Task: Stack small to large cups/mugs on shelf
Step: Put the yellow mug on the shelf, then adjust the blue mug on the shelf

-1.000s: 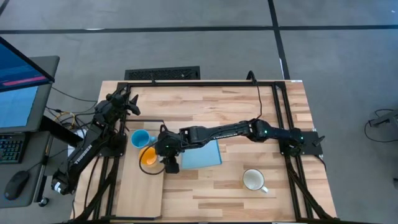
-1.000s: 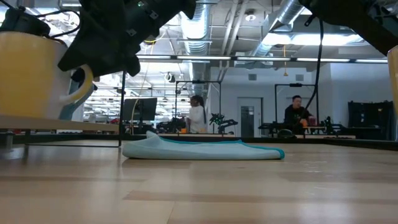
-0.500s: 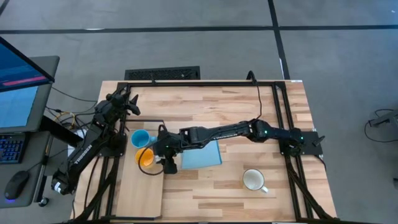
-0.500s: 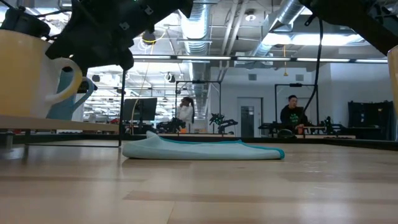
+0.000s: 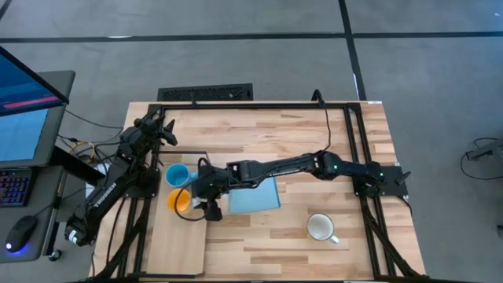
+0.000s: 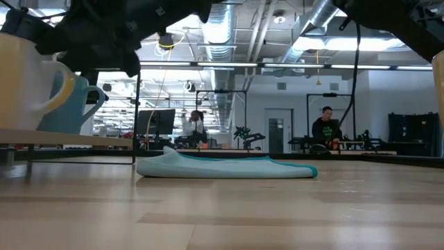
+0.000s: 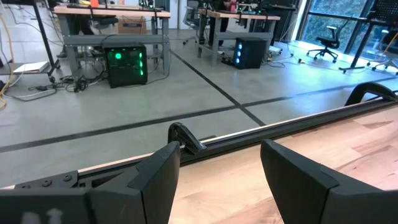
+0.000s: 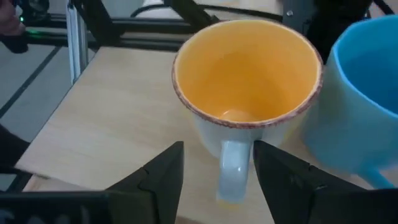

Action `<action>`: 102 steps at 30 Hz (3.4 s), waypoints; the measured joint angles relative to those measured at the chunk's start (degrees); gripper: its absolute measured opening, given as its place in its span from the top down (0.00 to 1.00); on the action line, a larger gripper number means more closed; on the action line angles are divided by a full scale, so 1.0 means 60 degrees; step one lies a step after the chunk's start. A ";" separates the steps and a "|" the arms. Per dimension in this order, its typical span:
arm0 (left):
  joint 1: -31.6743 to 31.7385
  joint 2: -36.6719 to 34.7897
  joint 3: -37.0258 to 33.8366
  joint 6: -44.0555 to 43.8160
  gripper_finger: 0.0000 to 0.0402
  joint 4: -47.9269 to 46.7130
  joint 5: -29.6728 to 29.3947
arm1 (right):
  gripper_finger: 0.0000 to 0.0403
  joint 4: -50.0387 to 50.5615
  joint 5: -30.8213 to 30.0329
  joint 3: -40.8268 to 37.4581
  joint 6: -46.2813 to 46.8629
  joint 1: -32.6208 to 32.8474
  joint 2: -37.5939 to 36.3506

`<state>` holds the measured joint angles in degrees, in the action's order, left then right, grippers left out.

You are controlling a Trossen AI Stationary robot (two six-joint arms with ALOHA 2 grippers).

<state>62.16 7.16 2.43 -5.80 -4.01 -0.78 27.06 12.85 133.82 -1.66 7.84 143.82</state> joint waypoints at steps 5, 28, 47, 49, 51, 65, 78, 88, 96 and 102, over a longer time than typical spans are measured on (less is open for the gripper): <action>0.0003 -0.0004 0.0001 0.0000 0.46 -0.0004 0.0018 | 0.46 -0.0278 0.0767 0.0009 0.0513 -0.0086 0.0233; 0.0003 -0.0004 0.0001 0.0003 0.46 -0.0004 0.0058 | 0.46 -0.0377 0.0844 -0.0008 0.0302 -0.0271 0.0261; 0.0003 -0.0004 -0.0001 0.0004 0.46 -0.0004 0.0062 | 0.46 -0.0924 0.0815 -0.0011 0.0271 -0.0270 0.0261; 0.0003 -0.0004 -0.0001 0.0004 0.46 -0.0004 0.0062 | 0.46 -0.1026 0.0815 -0.0011 0.0271 -0.0270 0.0261; 0.0003 -0.0004 0.0001 0.0004 0.46 -0.0004 0.0062 | 0.46 -0.1025 0.0815 -0.0011 0.0271 -0.0270 0.0261; 0.0003 -0.0004 -0.0001 0.0004 0.46 -0.0004 0.0062 | 0.46 -0.0759 0.0614 -0.0011 0.0498 -0.0302 0.0264; 0.0002 -0.0004 0.0000 0.0004 0.46 -0.0007 0.0062 | 0.46 -0.0521 0.0579 -0.0011 0.0883 -0.0331 0.0264; 0.0003 -0.0004 -0.0001 0.0004 0.46 -0.0006 0.0064 | 0.46 0.0438 0.0629 -0.0011 0.1463 -0.0299 0.0264; 0.0003 -0.0004 -0.0002 0.0004 0.46 -0.0007 0.0066 | 0.46 0.1102 0.0600 -0.0011 0.2051 -0.0299 0.0264; 0.0000 -0.0004 0.0000 0.0004 0.46 -0.0005 0.0069 | 0.46 0.1963 0.0216 -0.0011 0.2307 -0.0499 0.0264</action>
<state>62.16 7.14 2.43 -5.78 -4.04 -0.36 38.84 14.14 133.75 12.18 4.84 145.40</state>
